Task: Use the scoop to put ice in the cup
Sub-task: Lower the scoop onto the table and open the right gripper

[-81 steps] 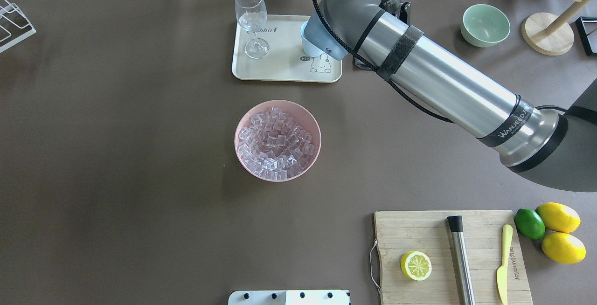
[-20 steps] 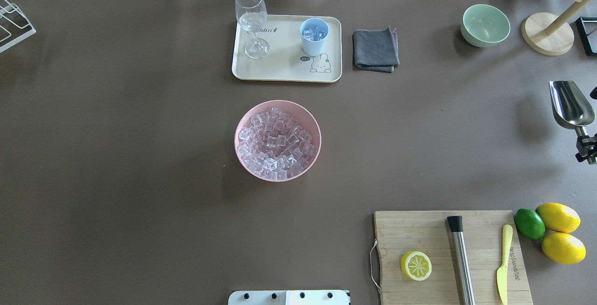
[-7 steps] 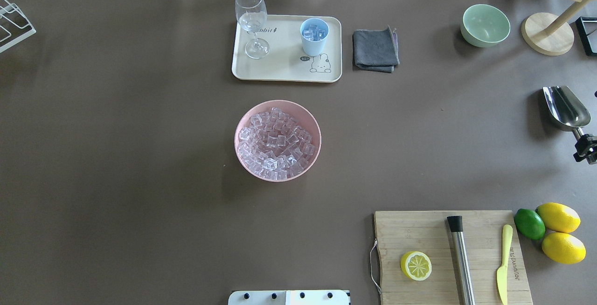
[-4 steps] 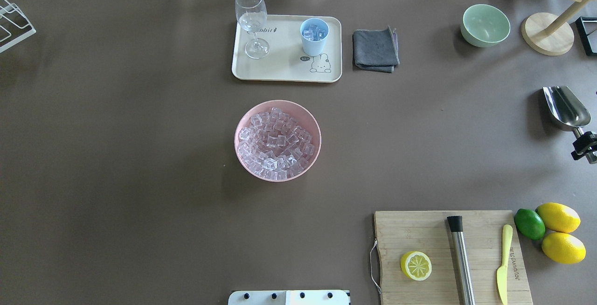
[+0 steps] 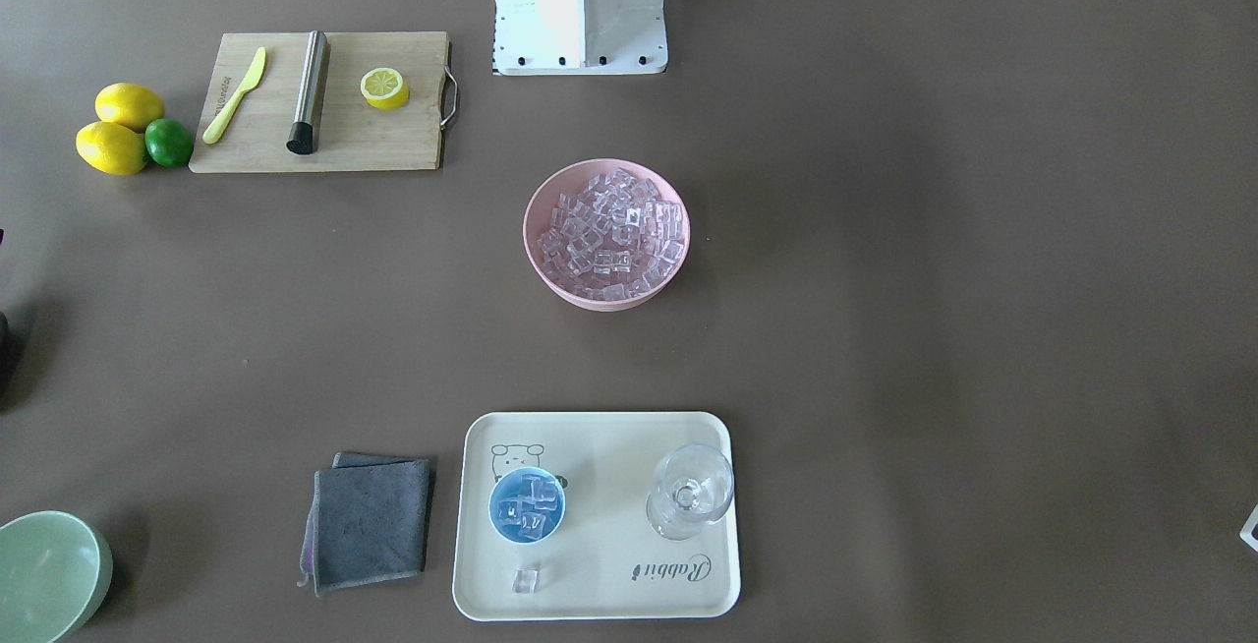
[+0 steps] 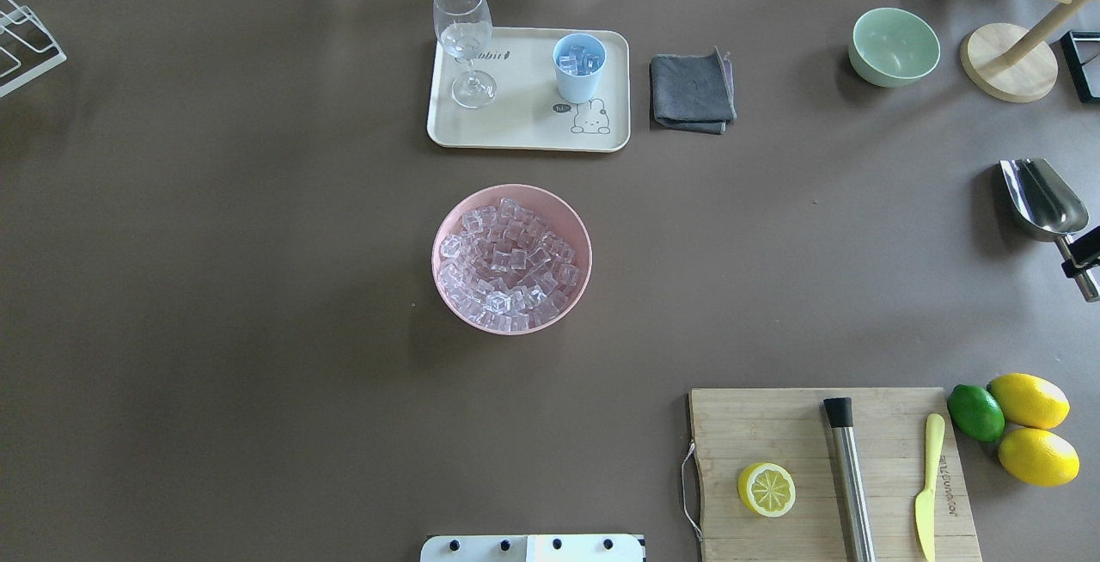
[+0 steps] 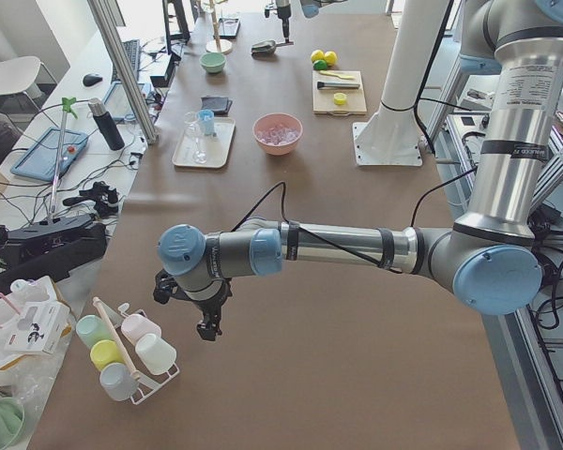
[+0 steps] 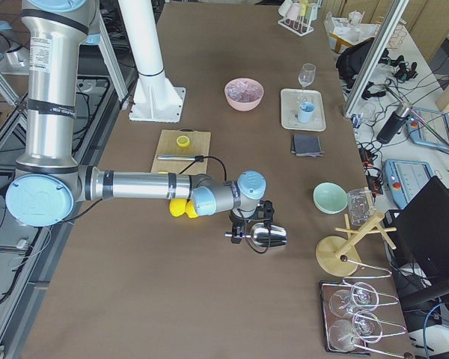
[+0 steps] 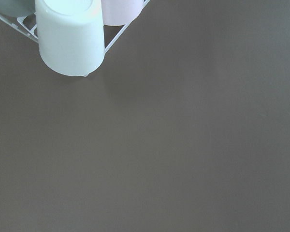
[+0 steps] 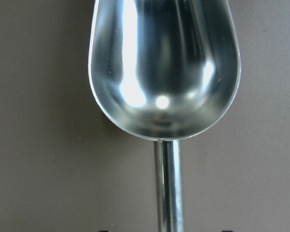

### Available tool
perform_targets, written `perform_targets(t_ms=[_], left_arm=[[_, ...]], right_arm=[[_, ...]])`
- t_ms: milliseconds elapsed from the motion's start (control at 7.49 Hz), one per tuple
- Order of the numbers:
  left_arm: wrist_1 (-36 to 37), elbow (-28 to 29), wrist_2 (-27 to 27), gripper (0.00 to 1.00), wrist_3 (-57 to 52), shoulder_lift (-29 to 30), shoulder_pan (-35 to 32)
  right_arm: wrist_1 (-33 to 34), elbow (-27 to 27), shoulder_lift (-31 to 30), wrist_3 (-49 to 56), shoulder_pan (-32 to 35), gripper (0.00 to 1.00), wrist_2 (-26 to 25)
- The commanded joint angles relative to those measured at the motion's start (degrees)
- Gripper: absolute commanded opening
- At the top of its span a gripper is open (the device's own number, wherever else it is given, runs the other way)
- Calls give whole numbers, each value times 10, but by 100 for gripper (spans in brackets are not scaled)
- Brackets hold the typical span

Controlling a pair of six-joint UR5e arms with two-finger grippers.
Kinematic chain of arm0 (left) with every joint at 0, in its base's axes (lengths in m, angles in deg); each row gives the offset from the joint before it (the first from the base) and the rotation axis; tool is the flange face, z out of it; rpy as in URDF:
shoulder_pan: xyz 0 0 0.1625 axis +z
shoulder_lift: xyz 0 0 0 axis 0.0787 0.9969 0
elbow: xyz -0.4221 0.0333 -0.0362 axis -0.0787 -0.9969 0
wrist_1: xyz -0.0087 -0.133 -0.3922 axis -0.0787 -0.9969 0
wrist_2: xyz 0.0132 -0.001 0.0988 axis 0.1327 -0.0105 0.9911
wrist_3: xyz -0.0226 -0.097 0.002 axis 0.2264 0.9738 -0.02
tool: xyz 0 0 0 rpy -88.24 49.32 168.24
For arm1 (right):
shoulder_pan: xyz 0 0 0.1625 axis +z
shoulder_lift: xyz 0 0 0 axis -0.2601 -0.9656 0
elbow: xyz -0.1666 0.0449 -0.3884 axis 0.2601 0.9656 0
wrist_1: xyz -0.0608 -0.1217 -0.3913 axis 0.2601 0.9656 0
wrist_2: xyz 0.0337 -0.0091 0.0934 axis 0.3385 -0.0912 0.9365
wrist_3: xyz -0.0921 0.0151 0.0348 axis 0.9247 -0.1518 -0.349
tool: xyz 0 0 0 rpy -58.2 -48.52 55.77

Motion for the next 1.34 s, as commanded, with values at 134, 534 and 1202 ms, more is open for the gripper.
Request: perform_targets(t_ms=[134, 534, 1202], left_arm=[[0, 0, 0, 99, 0, 0, 0], [0, 0, 0, 99, 0, 0, 1], [-1, 0, 0, 99, 0, 0, 1]], right_arm=[[113, -47, 5, 100, 78, 86, 13], [205, -68, 9, 210, 145, 91, 11], [264, -73, 9, 283, 202, 99, 6]])
